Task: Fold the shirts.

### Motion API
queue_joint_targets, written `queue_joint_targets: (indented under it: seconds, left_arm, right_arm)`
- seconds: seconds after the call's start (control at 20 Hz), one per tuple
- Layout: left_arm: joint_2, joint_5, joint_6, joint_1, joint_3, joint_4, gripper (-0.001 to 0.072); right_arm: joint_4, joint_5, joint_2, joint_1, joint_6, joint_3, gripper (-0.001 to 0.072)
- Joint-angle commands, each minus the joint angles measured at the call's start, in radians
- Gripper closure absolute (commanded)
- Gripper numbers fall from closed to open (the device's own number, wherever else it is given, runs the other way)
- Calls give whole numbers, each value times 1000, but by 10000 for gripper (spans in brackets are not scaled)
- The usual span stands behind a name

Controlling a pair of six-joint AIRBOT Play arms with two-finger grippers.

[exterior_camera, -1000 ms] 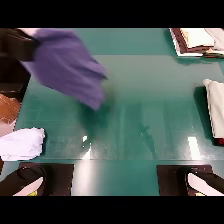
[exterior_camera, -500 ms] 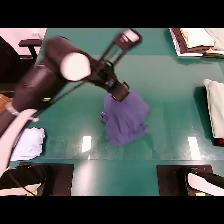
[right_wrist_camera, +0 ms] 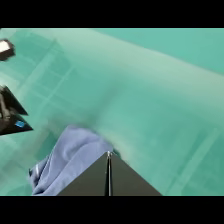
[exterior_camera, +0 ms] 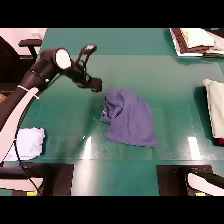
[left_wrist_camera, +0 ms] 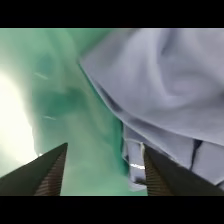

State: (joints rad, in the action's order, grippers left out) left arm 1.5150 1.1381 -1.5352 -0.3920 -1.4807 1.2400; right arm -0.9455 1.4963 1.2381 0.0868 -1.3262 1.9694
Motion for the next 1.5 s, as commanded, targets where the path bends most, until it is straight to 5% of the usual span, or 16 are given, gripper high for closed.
queue_joint_targets:
  seconds: [0.0,0.35,0.4,0.45,0.5,0.85,0.9,0.95,1.0,1.2,1.45]
  left_arm:
    - [40,-83,60,47,179,-189,165]
    - [126,-121,104,-53,213,-228,167]
    - [126,-129,103,-51,209,-227,313]
    - [124,-132,103,-42,205,-225,572]
    - [123,-124,103,-28,197,-222,672]
    - [-20,-79,104,129,156,-134,683]
    - [-30,-76,104,132,156,-118,683]
    - [-32,-72,104,132,156,-95,682]
    - [-30,-67,103,132,156,-95,682]
    - [-29,-72,103,132,157,-95,682]
    - [-29,-65,103,132,157,-94,682]
  right_arm:
    - [0,-39,-31,0,0,-111,695]
    - [0,-139,-91,0,0,-304,695]
    - [0,-132,-94,-3,0,-315,695]
    - [0,-114,-95,-16,0,-324,695]
    - [2,-84,-95,-32,-1,-337,695]
    - [-67,-44,-208,-165,-21,-842,693]
    - [-70,-70,-224,-163,-21,-959,582]
    - [-63,-93,-230,-150,-21,-1073,339]
    - [-45,-118,-226,-125,-21,-1170,291]
    - [119,-299,-148,61,-20,-1427,300]
    - [218,-478,36,315,-19,-1401,302]
